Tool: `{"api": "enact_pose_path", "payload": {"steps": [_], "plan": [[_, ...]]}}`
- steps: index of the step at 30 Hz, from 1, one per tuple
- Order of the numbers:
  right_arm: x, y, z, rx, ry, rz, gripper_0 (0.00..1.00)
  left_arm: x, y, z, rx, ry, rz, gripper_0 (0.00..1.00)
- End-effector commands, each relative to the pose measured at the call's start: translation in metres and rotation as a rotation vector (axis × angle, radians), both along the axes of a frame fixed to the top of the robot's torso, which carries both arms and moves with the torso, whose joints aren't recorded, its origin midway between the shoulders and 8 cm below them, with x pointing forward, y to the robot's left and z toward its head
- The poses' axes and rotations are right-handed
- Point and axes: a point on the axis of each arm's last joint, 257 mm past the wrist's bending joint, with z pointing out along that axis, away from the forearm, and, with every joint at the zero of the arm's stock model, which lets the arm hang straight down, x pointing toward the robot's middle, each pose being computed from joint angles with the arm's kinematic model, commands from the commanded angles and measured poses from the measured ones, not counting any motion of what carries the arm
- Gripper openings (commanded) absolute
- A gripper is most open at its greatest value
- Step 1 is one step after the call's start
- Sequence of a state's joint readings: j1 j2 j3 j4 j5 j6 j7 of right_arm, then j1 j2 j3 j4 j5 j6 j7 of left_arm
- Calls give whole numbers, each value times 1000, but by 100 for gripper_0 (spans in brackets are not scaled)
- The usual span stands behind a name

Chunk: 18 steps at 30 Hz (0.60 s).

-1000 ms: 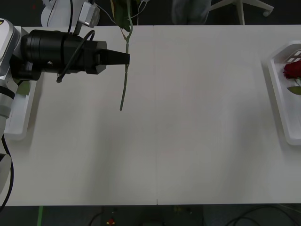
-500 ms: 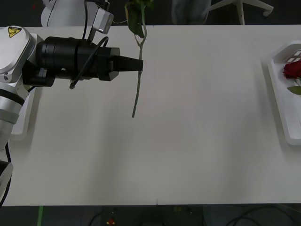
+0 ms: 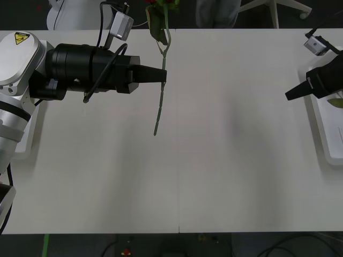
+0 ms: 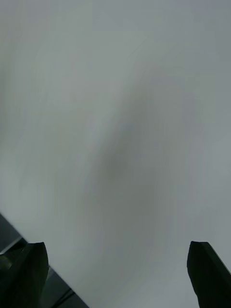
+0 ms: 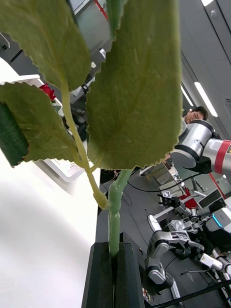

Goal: Put the red flowers into the right box and the blue flowers into the left box

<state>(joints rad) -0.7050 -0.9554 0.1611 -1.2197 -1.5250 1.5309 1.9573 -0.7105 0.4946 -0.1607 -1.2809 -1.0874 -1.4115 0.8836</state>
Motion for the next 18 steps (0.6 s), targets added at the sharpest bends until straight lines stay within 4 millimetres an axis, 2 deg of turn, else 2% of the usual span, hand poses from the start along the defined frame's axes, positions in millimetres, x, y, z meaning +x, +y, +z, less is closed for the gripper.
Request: {"api": "enact_pose_path", "payload": {"steps": [1,6,10,15,18], "plan": [[-42,22,-5,131,97,70,84,-10,-8,6,-19,-22,-25,0],[-70,69,6,318,136,159,85,-10,-8,6,-19,-22,-25,0],[-86,103,13,387,109,229,85,-10,-8,6,-19,-22,-25,0],[-95,134,12,457,48,244,85,-10,-8,6,-19,-22,-25,0],[-102,159,14,507,5,260,85,-10,-8,6,-19,-22,-25,0]]}}
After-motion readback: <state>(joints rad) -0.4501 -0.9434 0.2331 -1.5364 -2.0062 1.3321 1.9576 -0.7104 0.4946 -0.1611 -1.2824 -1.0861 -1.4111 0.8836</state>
